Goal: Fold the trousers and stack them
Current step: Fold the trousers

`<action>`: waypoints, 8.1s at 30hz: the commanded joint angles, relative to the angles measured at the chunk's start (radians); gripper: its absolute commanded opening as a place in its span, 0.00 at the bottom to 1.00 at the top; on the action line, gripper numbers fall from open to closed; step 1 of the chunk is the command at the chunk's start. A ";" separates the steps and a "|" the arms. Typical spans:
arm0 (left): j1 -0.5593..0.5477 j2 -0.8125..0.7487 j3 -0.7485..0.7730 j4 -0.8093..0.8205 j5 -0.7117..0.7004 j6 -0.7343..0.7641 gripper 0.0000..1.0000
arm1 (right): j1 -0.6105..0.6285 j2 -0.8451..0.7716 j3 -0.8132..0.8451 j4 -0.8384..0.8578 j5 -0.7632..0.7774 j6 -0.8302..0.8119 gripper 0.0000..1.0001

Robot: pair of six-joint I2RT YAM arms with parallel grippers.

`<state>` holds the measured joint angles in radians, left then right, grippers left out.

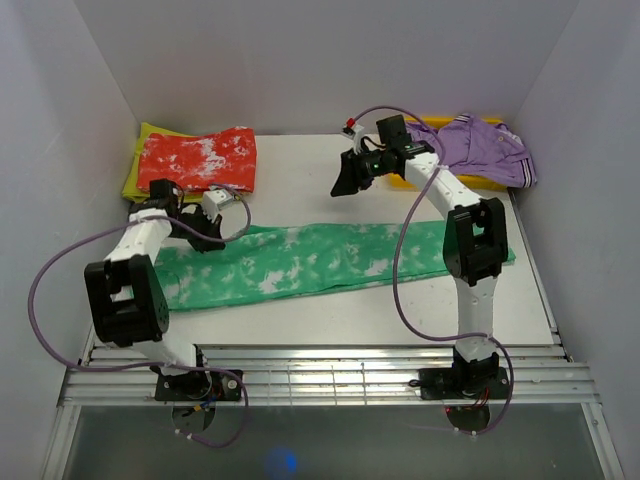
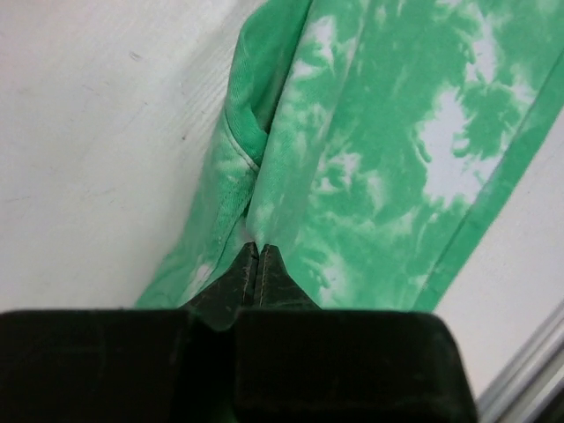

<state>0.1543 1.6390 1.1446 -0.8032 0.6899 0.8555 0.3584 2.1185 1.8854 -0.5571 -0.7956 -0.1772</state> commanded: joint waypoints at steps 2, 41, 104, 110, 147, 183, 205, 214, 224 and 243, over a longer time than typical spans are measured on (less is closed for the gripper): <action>-0.010 -0.229 -0.175 0.152 0.024 0.111 0.00 | 0.120 0.034 -0.040 0.346 -0.094 0.430 0.49; -0.048 -0.792 -0.873 0.496 -0.050 0.557 0.30 | 0.554 0.296 -0.005 0.625 0.134 0.736 0.83; -0.050 -0.538 -0.752 0.108 -0.092 0.769 0.13 | 0.582 0.383 0.018 1.180 0.170 1.197 0.83; -0.048 -0.556 -0.776 0.095 -0.096 0.809 0.13 | 0.556 0.423 0.119 1.169 0.220 1.214 0.84; -0.059 0.088 0.501 -0.335 -0.345 -0.623 0.45 | 0.240 -0.177 -0.453 0.141 0.366 -0.186 0.23; -0.315 0.154 0.259 -0.157 -0.853 -0.892 0.42 | 0.246 -0.134 -0.609 0.140 0.541 -0.278 0.14; -0.325 0.211 0.251 -0.134 -0.889 -0.883 0.35 | 0.251 -0.132 -0.629 0.137 0.544 -0.277 0.10; -0.325 0.229 0.357 -0.122 -0.923 -0.813 0.00 | 0.255 -0.140 -0.660 0.134 0.568 -0.314 0.08; -0.314 0.271 0.415 0.002 -0.983 -0.727 0.00 | 0.260 -0.155 -0.700 0.140 0.581 -0.349 0.08; -0.295 0.344 0.492 0.019 -0.817 -0.763 0.00 | 0.413 -0.299 -0.557 0.440 0.211 -0.270 0.26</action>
<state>-0.1459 1.9888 1.6020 -0.7776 -0.1692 0.1219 0.6975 1.8526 1.2732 -0.3168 -0.4622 -0.5442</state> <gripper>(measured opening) 0.008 0.269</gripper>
